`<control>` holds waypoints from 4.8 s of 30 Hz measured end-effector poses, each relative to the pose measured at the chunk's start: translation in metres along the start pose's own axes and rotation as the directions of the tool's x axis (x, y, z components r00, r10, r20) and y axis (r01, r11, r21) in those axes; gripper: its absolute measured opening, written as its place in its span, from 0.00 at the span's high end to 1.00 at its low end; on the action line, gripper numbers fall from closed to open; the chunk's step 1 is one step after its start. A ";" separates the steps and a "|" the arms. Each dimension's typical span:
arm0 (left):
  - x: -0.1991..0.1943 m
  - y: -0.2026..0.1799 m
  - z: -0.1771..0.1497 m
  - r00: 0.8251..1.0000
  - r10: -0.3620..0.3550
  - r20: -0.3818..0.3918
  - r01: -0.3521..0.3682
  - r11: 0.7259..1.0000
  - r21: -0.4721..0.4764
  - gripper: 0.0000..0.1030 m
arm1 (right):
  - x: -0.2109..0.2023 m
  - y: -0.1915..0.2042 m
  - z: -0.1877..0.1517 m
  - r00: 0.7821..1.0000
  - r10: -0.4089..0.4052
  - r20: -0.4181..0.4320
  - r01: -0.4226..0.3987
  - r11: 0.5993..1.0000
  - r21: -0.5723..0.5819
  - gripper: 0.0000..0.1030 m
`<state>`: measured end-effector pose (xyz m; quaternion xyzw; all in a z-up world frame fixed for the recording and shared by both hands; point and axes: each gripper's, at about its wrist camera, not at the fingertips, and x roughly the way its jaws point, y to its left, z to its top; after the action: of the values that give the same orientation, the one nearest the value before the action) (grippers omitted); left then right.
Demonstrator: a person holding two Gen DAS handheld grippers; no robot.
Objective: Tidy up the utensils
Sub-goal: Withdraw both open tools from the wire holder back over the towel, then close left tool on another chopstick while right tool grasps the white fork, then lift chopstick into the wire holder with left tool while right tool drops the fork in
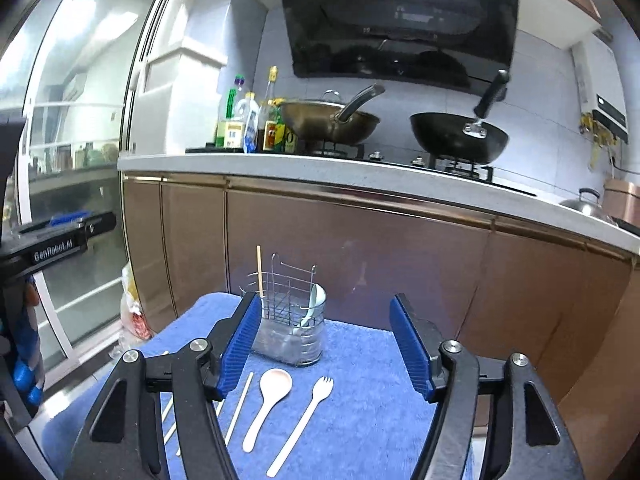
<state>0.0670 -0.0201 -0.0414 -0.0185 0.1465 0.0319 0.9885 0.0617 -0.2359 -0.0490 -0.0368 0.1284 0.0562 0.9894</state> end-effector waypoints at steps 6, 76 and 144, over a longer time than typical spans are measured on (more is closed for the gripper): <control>-0.026 -0.007 -0.005 0.999 0.008 0.036 -0.010 0.999 0.051 0.55 | -0.030 -0.022 -0.003 0.999 0.012 0.038 -0.015 0.995 0.096 0.29; 0.167 0.001 -0.091 0.690 -0.339 -0.640 0.268 0.941 -0.208 0.67 | 0.109 -0.061 -0.075 0.909 0.176 -0.377 -0.113 0.976 0.184 0.56; 0.185 0.003 -0.056 0.721 -0.359 -0.593 0.212 0.928 -0.305 0.96 | 0.182 -0.032 -0.044 0.835 0.312 -0.454 -0.272 0.950 0.153 0.98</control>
<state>0.2274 -0.0091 -0.1491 -0.1578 0.4646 -0.1142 0.8638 0.2293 -0.2526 -0.1365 0.0112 0.3721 0.1903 0.9084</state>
